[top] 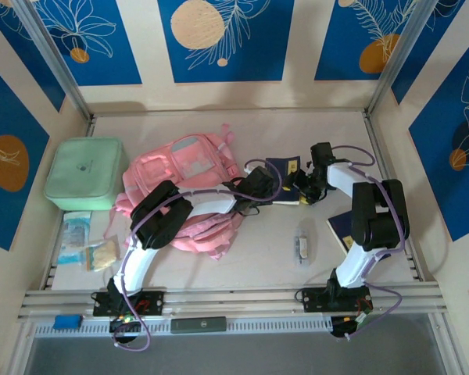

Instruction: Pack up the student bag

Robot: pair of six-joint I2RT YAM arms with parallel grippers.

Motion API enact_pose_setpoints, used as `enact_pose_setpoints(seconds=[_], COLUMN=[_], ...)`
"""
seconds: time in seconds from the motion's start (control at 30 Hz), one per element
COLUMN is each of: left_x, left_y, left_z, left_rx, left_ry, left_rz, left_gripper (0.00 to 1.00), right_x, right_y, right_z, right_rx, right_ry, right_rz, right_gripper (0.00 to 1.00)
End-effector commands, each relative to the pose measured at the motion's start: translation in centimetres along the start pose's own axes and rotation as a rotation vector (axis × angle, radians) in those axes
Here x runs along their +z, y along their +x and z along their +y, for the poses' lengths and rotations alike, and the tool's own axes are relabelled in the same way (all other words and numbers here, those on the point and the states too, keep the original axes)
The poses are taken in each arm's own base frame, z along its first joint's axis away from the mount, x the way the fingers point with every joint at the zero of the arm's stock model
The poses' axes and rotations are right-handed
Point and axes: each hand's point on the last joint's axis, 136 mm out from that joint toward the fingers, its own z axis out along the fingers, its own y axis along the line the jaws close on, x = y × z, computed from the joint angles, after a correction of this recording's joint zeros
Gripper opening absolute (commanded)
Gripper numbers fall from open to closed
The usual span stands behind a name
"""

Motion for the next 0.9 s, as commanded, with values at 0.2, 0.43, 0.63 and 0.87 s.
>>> enact_pose_setpoints(seconds=[0.2, 0.43, 0.63, 0.87], left_x=[0.9, 1.0, 1.1, 0.9], left_y=[2.8, 2.9, 3.0, 2.7], left_z=[3.2, 3.0, 2.8, 2.4], left_rx=[-0.001, -0.006, -0.009, -0.006], left_ry=[-0.098, -0.084, -0.074, -0.057], left_rz=[0.07, 0.076, 0.082, 0.074], left_gripper=[0.04, 0.03, 0.03, 0.03], right_x=[-3.8, -3.1, -2.6, -3.4], right_y=[0.3, 0.5, 0.5, 0.3], right_z=[4.3, 4.2, 3.8, 4.0], right_rx=[-0.134, -0.136, -0.126, -0.14], right_ry=[-0.146, -0.148, -0.14, -0.151], right_rz=[-0.034, 0.001, 0.011, -0.013], right_gripper=[0.56, 0.4, 0.33, 0.1])
